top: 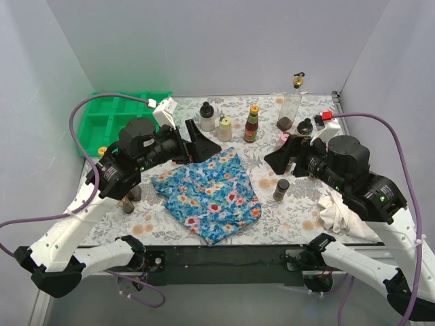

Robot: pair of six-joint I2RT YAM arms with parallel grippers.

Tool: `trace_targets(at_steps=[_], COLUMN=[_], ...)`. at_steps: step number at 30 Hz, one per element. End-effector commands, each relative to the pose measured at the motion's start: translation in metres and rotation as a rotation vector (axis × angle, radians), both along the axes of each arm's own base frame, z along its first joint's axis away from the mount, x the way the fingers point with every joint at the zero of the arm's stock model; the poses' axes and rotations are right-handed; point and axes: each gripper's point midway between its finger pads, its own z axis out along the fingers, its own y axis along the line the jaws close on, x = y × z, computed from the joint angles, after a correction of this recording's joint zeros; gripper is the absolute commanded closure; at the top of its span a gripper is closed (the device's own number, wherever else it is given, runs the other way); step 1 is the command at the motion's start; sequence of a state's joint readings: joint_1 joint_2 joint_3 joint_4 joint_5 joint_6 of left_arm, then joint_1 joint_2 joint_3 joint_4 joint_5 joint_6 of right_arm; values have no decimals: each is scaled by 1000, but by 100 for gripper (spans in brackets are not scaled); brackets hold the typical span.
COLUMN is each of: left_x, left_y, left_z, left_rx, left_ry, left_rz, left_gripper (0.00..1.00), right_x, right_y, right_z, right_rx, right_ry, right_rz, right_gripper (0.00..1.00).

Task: Organize the condiment bottles
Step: Pick up the bottle from the center of the board.

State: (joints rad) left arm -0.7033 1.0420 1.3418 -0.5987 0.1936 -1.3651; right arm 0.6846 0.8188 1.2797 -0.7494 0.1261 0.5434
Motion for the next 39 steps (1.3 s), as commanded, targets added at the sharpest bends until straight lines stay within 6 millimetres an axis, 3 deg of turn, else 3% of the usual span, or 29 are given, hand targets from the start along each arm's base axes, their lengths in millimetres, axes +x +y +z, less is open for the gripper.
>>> trace_targets(at_steps=[1,7,12,17,18,25,27,28,33,37,39], left_x=[-1,6,23,45,53,52,51,47,40,37,36], left_y=[8,10,24,76,96,189,202,215,242,284,291], left_z=[19,19,20,34,37,52,47,40,4,-13,-18], left_rx=[-17,26,109,236,274,533,596,659,763,737,716], left_ry=[-46,-48,-55,-70,-84,-158,-156,-140,-23,85,95], left_rz=[28,48,149,438,544,922,976,1027,1150,1296,1314], left_gripper=[2,2,2,2,2,2,3,3,4,4,4], right_x=[4,2,1,-3,-8,-21,-22,-22,-26,-27,-29], right_y=[-5,-7,-10,-11,-8,13,16,18,22,21,21], right_z=[15,14,3,0,1,-5,-8,-9,-13,-9,-7], right_rx=[31,32,18,28,42,91,87,82,86,92,93], right_ry=[-58,-64,-54,-65,-74,-119,-117,-117,-122,-139,-148], right_rz=[-30,-35,-40,-28,4,151,171,182,220,223,229], right_gripper=[1,1,1,1,1,1,2,2,2,2,2])
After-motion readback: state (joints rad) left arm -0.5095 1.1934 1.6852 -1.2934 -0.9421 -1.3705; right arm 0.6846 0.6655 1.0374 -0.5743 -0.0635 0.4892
